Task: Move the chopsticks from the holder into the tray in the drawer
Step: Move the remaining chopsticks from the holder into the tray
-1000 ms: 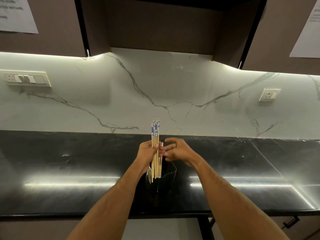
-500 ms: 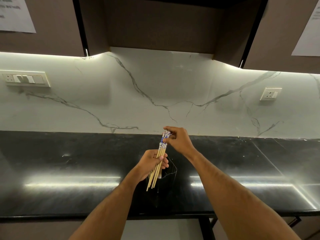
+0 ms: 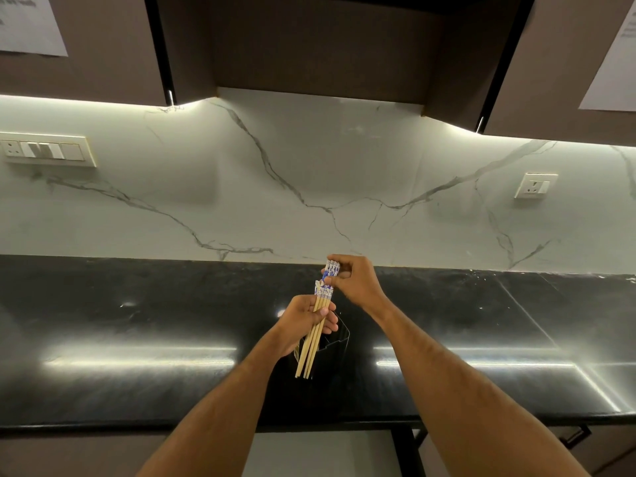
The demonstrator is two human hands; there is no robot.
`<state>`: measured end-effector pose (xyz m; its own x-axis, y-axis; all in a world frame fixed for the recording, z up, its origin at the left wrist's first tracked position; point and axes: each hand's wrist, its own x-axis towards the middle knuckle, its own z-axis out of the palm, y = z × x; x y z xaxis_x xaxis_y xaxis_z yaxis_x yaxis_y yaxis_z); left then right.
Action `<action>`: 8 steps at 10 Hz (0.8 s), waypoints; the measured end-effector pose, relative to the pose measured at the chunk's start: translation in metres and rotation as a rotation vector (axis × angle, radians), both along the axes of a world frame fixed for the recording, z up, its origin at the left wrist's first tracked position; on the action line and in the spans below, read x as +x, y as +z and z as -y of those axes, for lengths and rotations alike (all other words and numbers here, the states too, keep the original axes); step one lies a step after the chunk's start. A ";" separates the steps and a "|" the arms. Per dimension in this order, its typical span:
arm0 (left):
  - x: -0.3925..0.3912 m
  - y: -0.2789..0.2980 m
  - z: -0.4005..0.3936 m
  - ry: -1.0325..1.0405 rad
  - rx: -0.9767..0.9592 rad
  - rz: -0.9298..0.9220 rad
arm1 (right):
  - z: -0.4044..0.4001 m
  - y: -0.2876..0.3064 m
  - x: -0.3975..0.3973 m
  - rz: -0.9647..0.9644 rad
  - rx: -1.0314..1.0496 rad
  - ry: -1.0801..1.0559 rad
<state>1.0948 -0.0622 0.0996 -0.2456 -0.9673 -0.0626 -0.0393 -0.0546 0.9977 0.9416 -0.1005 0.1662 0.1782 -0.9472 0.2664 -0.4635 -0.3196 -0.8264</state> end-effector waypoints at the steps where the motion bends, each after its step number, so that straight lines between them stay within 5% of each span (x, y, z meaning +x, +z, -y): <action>1: 0.000 0.000 -0.001 -0.003 -0.001 0.006 | -0.001 -0.001 0.000 -0.003 0.010 -0.014; 5: 0.003 0.002 -0.009 -0.044 0.002 -0.004 | -0.009 -0.002 0.000 0.043 0.025 -0.088; 8: 0.008 -0.004 -0.011 -0.029 0.065 0.089 | -0.014 -0.013 -0.015 0.266 0.129 -0.234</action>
